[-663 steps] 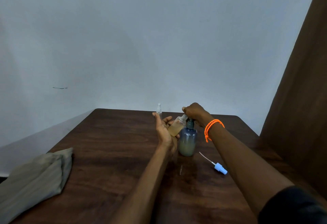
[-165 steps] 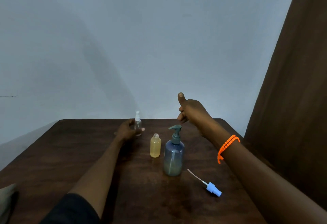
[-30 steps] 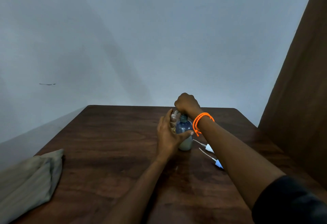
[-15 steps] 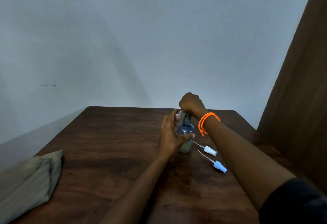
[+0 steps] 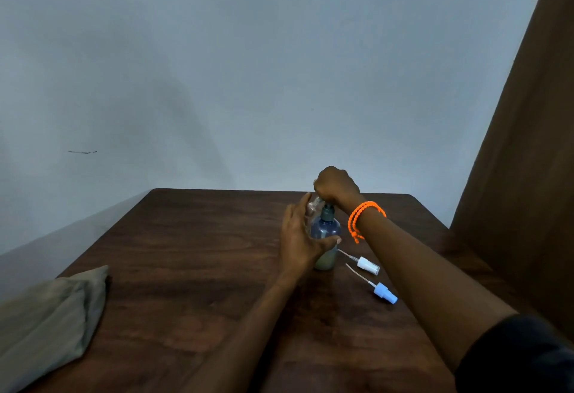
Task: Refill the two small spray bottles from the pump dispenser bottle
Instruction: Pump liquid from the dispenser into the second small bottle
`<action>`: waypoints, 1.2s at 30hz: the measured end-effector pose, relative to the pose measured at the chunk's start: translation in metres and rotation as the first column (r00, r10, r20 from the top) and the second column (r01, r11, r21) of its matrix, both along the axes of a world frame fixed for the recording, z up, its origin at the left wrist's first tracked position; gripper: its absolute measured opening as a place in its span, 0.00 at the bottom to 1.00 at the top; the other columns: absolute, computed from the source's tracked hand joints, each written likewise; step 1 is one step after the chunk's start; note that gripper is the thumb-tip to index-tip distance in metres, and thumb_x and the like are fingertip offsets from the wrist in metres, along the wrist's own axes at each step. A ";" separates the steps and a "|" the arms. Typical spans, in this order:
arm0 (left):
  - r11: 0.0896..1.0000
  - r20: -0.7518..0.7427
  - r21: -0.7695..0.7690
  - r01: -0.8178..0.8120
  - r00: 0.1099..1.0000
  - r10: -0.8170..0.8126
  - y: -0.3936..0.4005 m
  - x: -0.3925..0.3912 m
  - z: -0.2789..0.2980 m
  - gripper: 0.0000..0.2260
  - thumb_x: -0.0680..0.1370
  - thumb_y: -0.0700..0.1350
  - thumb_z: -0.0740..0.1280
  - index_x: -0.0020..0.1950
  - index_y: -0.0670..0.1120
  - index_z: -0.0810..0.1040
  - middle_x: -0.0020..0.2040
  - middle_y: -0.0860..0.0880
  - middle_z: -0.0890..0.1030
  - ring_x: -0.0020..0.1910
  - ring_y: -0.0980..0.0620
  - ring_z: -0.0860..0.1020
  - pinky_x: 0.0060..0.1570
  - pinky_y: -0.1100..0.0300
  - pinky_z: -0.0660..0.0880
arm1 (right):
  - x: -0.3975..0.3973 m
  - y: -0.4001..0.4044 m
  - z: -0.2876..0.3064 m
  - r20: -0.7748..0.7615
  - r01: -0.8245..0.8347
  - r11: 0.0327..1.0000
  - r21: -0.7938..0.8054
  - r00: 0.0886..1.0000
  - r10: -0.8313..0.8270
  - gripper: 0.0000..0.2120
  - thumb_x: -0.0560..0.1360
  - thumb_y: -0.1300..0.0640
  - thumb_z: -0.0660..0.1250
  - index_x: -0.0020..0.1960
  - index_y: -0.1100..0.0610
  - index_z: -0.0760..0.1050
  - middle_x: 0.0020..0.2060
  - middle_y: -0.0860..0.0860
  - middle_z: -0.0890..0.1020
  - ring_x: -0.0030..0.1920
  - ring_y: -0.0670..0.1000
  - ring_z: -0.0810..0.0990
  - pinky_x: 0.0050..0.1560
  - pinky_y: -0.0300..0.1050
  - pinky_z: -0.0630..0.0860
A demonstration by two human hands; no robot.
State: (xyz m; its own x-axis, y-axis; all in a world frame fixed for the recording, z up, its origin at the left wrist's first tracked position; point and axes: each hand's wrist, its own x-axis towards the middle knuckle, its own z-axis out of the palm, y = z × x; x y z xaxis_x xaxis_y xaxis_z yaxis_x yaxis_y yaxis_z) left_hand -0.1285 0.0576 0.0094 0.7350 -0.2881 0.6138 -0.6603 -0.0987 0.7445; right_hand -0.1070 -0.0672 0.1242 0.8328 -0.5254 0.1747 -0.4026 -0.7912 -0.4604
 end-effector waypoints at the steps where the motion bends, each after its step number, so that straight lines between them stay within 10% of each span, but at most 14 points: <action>1: 1.000 -0.003 0.007 -0.001 1.000 0.001 0.000 0.001 -0.001 0.47 0.60 0.47 0.87 0.77 0.46 0.71 0.64 0.48 0.77 0.60 0.54 0.75 0.57 0.73 0.71 | 0.001 -0.001 -0.002 0.012 0.004 1.000 0.011 1.000 -0.004 0.09 0.75 0.59 0.61 0.36 0.57 0.71 0.37 0.54 0.77 0.35 0.53 0.74 0.32 0.43 0.69; 15: 1.000 -0.013 0.006 -0.003 1.000 0.003 0.001 0.005 -0.004 0.48 0.60 0.49 0.87 0.77 0.47 0.71 0.65 0.49 0.78 0.62 0.54 0.76 0.56 0.78 0.68 | 0.001 0.001 -0.009 0.011 0.043 0.999 -0.010 0.999 -0.043 0.09 0.75 0.59 0.60 0.37 0.56 0.71 0.37 0.54 0.77 0.34 0.53 0.74 0.36 0.45 0.72; 20: 1.000 -0.008 -0.004 0.008 1.000 -0.008 0.002 0.002 0.000 0.47 0.61 0.49 0.87 0.77 0.48 0.71 0.65 0.50 0.77 0.62 0.53 0.77 0.60 0.57 0.78 | 0.000 0.001 0.000 0.001 0.028 0.999 -0.032 1.000 -0.028 0.09 0.76 0.58 0.61 0.37 0.56 0.71 0.36 0.52 0.75 0.36 0.54 0.74 0.35 0.44 0.70; 29: 1.000 -0.018 -0.013 0.009 1.000 -0.009 0.002 0.003 -0.001 0.47 0.61 0.49 0.87 0.77 0.48 0.71 0.66 0.49 0.78 0.63 0.53 0.77 0.60 0.56 0.79 | -0.002 0.000 -0.004 0.020 0.039 0.999 -0.008 0.999 -0.039 0.08 0.76 0.59 0.61 0.38 0.57 0.72 0.36 0.53 0.76 0.33 0.52 0.73 0.32 0.42 0.68; 36: 1.000 -0.021 -0.009 -0.007 1.000 0.006 0.002 0.002 -0.002 0.47 0.60 0.48 0.87 0.76 0.47 0.72 0.65 0.49 0.79 0.62 0.56 0.76 0.57 0.76 0.70 | -0.003 0.001 -0.009 0.020 0.038 0.999 -0.021 0.999 -0.038 0.07 0.75 0.59 0.60 0.39 0.58 0.72 0.37 0.53 0.76 0.33 0.52 0.72 0.31 0.41 0.65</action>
